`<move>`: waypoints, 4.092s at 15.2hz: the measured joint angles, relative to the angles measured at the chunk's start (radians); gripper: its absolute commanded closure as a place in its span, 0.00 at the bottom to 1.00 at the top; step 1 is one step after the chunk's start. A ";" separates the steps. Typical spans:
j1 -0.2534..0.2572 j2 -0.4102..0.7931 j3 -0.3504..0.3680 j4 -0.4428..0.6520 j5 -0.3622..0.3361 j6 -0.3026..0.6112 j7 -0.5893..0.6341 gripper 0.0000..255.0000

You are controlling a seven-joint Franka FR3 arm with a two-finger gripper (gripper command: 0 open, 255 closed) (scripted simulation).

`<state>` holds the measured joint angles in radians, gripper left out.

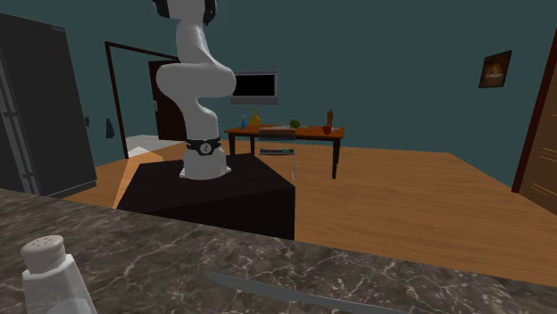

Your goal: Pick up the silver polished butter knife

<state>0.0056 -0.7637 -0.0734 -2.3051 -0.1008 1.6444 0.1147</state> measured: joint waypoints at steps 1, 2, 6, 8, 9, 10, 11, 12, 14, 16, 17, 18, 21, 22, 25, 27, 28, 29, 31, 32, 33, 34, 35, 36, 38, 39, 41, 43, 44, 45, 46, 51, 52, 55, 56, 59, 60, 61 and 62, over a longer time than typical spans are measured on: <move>0.000 0.000 0.000 0.000 0.000 0.000 0.000 0.00; 0.004 0.010 -0.005 -0.004 -0.001 0.013 -0.011 0.00; 0.030 0.111 -0.048 -0.009 -0.011 0.118 -0.103 0.00; 0.048 0.160 -0.063 -0.017 -0.011 0.174 -0.148 0.00; 0.055 0.193 -0.076 -0.015 -0.011 0.205 -0.177 0.00; 0.064 0.229 -0.087 -0.010 -0.010 0.235 -0.203 0.00; 0.073 0.269 -0.097 -0.002 -0.007 0.267 -0.229 0.00; 0.082 0.302 -0.104 0.004 -0.003 0.293 -0.254 0.00; 0.100 0.367 -0.117 0.023 0.007 0.337 -0.304 0.00; 0.115 0.436 -0.133 0.042 0.019 0.383 -0.361 0.00; 0.122 0.478 -0.141 0.060 0.028 0.407 -0.391 0.00; 0.131 0.515 -0.145 0.077 0.037 0.426 -0.419 0.00; 0.146 0.617 -0.160 0.115 0.066 0.483 -0.511 0.00; 0.150 0.660 -0.165 0.136 0.080 0.503 -0.545 0.00; 0.165 0.772 -0.159 0.191 0.117 0.551 -0.622 0.00; 0.169 0.849 -0.153 0.242 0.144 0.571 -0.679 0.00; 0.171 0.882 -0.147 0.265 0.154 0.578 -0.702 0.00; 0.172 0.919 -0.141 0.293 0.165 0.584 -0.726 0.00; 0.171 0.990 -0.127 0.341 0.185 0.601 -0.777 0.00; 0.171 1.023 -0.119 0.364 0.192 0.609 -0.799 0.00; 0.171 1.059 -0.110 0.395 0.200 0.612 -0.820 0.00; 0.168 1.099 -0.102 0.428 0.208 0.616 -0.844 0.00; 0.167 1.136 -0.093 0.462 0.213 0.617 -0.864 0.00; 0.167 1.168 -0.083 0.489 0.216 0.619 -0.882 0.00; 0.164 1.242 -0.065 0.561 0.222 0.617 -0.919 0.00; 0.166 1.266 -0.056 0.575 0.223 0.626 -0.936 0.00; 0.165 1.345 -0.038 0.652 0.224 0.624 -0.967 0.00; 0.162 1.378 -0.031 0.674 0.225 0.633 -0.982 0.00; 0.161 1.389 -0.030 0.679 0.227 0.639 -0.986 0.00; 0.160 1.399 -0.028 0.678 0.228 0.651 -0.989 0.00; 0.160 1.406 -0.027 0.675 0.229 0.660 -0.989 0.00; 0.158 1.433 -0.024 0.671 0.233 0.691 -0.993 1.00; 0.158 1.434 -0.024 0.671 0.233 0.692 -0.994 1.00; 0.158 1.434 -0.024 0.671 0.233 0.693 -0.994 1.00; 0.158 1.434 -0.024 0.671 0.233 0.693 -0.994 1.00; 0.158 1.434 -0.024 0.671 0.233 0.693 -0.994 1.00; 0.158 1.435 -0.024 0.671 0.233 0.693 -0.994 1.00; 0.158 1.430 -0.024 0.671 0.233 0.689 -0.994 1.00; 0.158 1.425 -0.025 0.673 0.232 0.682 -0.993 1.00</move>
<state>0.1641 0.6617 -0.0983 -1.6326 0.1309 2.3265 -0.8783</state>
